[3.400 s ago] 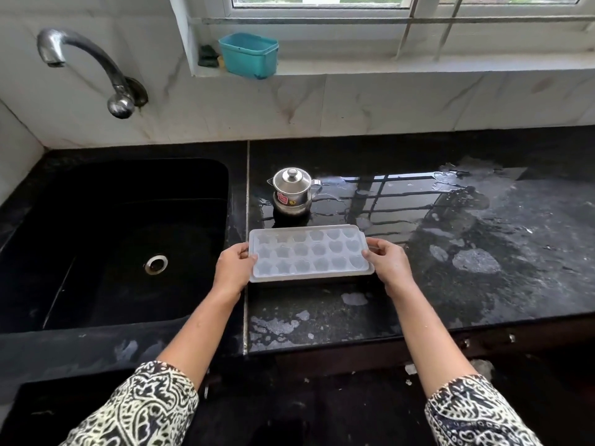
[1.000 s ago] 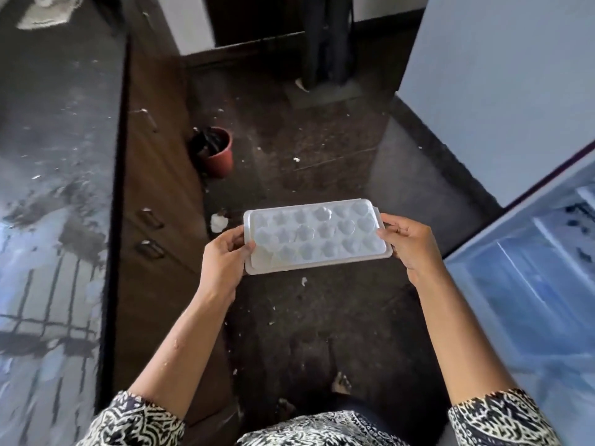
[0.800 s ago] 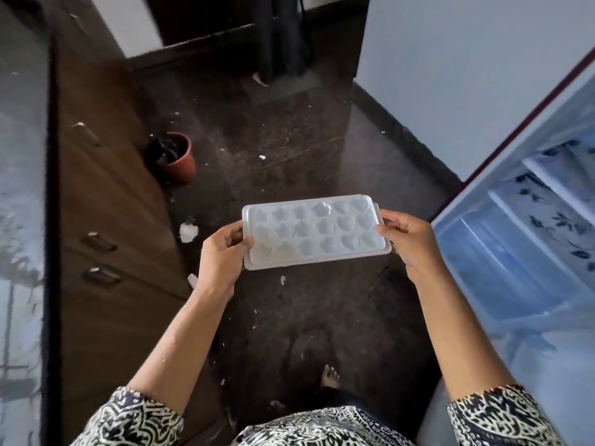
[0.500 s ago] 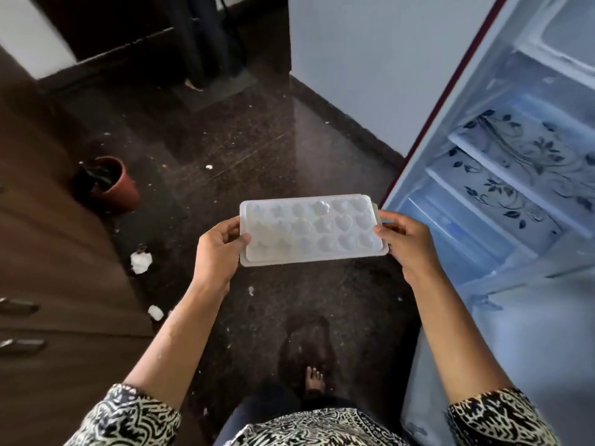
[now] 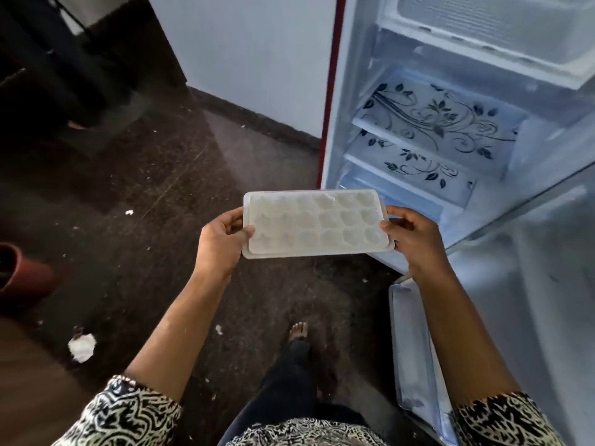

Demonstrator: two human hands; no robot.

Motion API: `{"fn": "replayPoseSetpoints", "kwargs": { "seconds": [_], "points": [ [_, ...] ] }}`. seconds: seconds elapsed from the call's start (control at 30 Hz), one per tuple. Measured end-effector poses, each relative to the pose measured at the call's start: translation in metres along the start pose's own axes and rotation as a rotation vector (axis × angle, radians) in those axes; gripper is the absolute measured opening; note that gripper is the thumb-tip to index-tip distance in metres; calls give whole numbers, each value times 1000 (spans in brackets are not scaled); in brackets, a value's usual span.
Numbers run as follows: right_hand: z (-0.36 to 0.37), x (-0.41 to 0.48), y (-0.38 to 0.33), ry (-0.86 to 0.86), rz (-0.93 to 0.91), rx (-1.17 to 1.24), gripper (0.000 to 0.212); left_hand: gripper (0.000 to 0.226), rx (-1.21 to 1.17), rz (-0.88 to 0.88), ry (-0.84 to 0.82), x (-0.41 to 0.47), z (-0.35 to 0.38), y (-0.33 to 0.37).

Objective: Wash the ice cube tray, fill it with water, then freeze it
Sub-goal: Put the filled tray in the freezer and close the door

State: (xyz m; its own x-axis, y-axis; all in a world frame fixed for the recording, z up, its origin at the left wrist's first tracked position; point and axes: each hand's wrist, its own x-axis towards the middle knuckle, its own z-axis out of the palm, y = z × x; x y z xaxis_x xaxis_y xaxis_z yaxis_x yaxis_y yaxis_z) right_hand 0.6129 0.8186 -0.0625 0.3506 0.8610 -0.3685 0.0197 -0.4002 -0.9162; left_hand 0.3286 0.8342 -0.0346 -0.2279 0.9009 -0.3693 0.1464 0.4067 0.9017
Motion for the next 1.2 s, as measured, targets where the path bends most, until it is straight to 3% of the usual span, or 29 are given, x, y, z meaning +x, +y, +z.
{"fn": "replayPoseSetpoints", "kwargs": {
  "seconds": [0.53, 1.2],
  "points": [
    [-48, 92, 11, 307, 23, 173, 30, 35, 123, 102, -272, 124, 125, 41],
    [-98, 144, 4, 454, -86, 247, 28, 30, 135, 294, -423, 177, 214, 84]
  ]
}}
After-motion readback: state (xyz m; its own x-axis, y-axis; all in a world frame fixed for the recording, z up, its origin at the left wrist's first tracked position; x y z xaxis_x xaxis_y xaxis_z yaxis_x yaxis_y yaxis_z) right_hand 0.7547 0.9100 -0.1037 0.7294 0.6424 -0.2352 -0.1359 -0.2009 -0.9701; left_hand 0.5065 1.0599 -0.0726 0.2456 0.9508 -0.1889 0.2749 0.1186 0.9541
